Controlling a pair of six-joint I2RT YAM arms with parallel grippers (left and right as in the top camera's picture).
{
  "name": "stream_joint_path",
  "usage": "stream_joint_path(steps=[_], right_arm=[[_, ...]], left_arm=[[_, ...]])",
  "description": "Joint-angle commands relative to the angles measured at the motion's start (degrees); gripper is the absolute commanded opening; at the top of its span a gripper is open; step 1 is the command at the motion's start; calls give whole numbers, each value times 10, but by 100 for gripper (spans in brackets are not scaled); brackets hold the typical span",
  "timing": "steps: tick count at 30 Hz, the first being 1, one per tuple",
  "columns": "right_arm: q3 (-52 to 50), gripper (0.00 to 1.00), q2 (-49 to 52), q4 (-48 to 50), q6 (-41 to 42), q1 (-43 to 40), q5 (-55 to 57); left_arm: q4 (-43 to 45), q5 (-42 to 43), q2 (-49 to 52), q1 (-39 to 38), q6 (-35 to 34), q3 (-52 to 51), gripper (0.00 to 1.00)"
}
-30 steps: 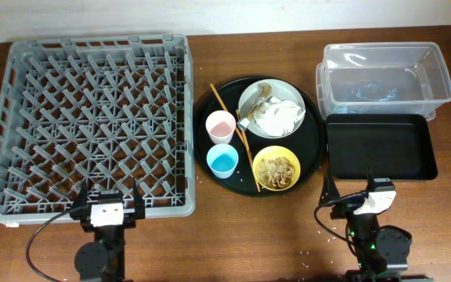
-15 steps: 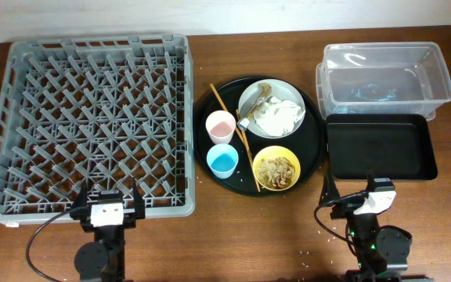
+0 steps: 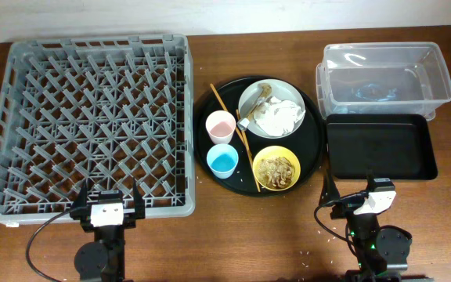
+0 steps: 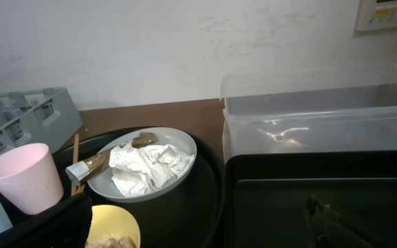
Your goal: Sort waste into correct bins and load items into the dishwasher rack
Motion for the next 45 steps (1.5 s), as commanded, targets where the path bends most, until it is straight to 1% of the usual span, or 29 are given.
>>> stream_joint_path(steps=[1,35,41,45], right_arm=[[-4,99,-4,-2,-4,-3,-7],[-4,98,-4,1,-4,-4,-9],[-4,98,-4,70,-4,-4,-30],[-3,99,-4,90,-5,-4,-29]], left_arm=[[-1,4,-4,4,9,-3,99],[-1,4,-4,4,9,-3,99],[-1,4,-4,4,9,-3,99],[-1,4,-4,4,9,-3,99]])
